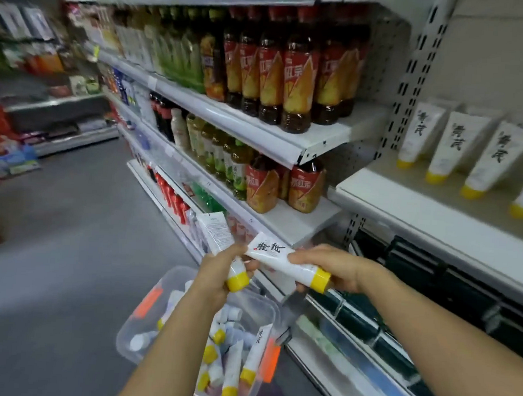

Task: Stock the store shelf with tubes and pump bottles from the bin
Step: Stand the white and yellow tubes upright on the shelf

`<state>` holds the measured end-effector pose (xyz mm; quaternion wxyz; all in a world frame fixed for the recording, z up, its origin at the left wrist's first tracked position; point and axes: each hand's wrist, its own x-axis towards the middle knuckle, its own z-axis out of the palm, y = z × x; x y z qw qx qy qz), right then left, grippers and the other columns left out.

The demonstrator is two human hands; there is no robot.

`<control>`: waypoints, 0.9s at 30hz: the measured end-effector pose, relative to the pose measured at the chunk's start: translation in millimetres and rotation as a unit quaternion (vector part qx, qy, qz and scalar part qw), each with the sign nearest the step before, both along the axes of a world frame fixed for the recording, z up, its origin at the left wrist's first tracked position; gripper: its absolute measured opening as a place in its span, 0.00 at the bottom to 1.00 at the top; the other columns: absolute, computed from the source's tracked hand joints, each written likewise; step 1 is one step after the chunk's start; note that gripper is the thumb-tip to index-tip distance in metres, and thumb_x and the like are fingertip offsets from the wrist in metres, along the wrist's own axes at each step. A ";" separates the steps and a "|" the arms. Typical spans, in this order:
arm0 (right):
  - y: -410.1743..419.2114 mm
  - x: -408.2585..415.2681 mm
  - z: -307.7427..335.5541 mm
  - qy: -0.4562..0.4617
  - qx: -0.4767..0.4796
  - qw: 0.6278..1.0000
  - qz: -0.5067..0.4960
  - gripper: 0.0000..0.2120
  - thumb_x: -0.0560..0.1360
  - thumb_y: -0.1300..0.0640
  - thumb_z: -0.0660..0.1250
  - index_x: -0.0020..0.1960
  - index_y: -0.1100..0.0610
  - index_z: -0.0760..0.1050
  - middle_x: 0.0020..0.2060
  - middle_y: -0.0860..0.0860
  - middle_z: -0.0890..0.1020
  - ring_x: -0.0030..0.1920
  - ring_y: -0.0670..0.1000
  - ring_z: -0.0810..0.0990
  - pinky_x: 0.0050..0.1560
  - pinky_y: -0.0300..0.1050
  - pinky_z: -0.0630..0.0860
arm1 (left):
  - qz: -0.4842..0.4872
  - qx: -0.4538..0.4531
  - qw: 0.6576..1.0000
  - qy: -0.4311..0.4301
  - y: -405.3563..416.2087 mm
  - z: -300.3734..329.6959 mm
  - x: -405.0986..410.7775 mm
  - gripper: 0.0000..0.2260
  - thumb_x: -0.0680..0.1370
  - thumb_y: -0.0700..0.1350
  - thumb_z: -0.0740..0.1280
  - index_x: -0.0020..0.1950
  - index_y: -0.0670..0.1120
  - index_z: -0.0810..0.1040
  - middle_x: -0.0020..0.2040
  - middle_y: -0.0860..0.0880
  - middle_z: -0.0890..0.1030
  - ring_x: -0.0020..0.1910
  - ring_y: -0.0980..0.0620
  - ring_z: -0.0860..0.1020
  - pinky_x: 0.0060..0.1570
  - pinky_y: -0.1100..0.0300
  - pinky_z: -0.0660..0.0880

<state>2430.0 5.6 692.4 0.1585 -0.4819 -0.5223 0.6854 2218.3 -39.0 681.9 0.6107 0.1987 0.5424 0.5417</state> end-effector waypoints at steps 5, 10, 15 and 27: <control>-7.2 51.3 16.3 0.038 0.018 0.997 -0.069 0.22 0.66 0.50 0.75 0.52 0.65 0.80 0.38 0.62 0.83 0.33 0.53 0.81 0.37 0.44 0.76 | -0.081 0.026 0.996 -0.010 16.7 22.1 42.3 0.07 0.78 0.41 0.67 0.47 0.37 0.77 0.30 0.43 0.80 0.24 0.48 0.78 0.24 0.60 0.75; -6.3 93.1 26.4 0.091 0.044 0.985 -0.142 0.22 0.65 0.47 0.75 0.52 0.61 0.80 0.34 0.59 0.82 0.32 0.52 0.79 0.37 0.46 0.71 | -0.183 0.039 0.982 0.006 26.8 35.6 77.0 0.08 0.78 0.46 0.67 0.46 0.41 0.75 0.29 0.44 0.76 0.23 0.49 0.74 0.23 0.61 0.72; 2.3 112.4 45.8 0.106 0.077 0.976 -0.176 0.28 0.62 0.42 0.76 0.54 0.58 0.79 0.33 0.58 0.81 0.30 0.51 0.78 0.31 0.43 0.67 | -0.251 0.051 0.967 0.011 37.6 57.5 104.8 0.11 0.77 0.51 0.67 0.44 0.44 0.75 0.30 0.45 0.75 0.22 0.50 0.72 0.24 0.63 0.71; 42.1 125.5 72.1 0.142 0.116 0.945 -0.270 0.16 0.73 0.46 0.66 0.51 0.59 0.76 0.37 0.58 0.83 0.27 0.49 0.76 0.20 0.34 0.63 | -0.292 0.072 0.953 -0.021 75.2 84.1 139.3 0.30 0.76 0.69 0.55 0.51 0.42 0.75 0.32 0.45 0.74 0.23 0.51 0.71 0.25 0.62 0.70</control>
